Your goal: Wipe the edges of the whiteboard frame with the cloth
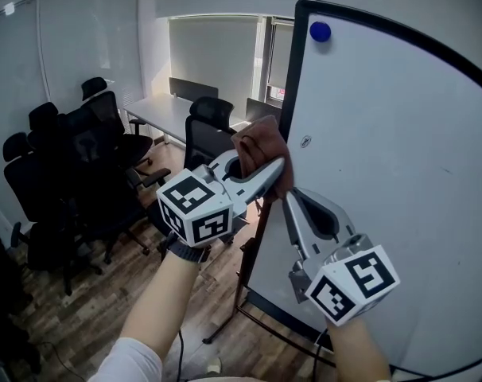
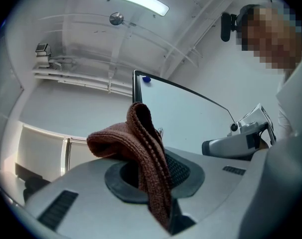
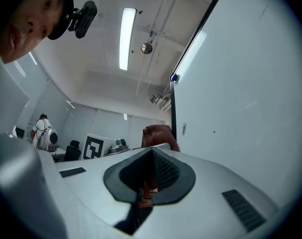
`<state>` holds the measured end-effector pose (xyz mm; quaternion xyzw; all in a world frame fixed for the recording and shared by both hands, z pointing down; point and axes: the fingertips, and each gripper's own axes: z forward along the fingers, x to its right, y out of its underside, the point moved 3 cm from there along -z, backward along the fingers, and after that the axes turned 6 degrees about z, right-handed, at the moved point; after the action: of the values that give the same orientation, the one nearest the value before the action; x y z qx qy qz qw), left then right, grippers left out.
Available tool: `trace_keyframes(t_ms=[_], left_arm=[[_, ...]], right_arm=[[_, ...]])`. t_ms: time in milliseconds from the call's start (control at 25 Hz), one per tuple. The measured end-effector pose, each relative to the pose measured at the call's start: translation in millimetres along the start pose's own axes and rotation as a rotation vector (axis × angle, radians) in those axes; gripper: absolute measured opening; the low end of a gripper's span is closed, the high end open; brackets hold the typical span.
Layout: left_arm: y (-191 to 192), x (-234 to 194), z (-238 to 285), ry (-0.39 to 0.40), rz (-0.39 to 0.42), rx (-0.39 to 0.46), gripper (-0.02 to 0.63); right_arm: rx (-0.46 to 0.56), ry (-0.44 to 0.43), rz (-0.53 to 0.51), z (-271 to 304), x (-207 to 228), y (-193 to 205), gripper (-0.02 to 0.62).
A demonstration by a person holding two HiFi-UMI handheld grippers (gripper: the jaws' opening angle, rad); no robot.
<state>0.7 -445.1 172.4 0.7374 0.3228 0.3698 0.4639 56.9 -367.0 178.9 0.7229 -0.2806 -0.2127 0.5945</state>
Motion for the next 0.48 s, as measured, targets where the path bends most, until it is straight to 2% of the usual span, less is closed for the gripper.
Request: trace_keyframes(t_ms=[240, 480], left_arm=[[43, 1, -9, -0.034, -0.025, -0.038, 0.064], [70, 12, -25, -0.060, -0.064, -0.065, 0.064]], right_arm=[[-0.023, -0.014, 0.042, 2, 3, 31, 0.002], [-0.041, -0.007, 0.063, -8, -2, 50, 0.002]])
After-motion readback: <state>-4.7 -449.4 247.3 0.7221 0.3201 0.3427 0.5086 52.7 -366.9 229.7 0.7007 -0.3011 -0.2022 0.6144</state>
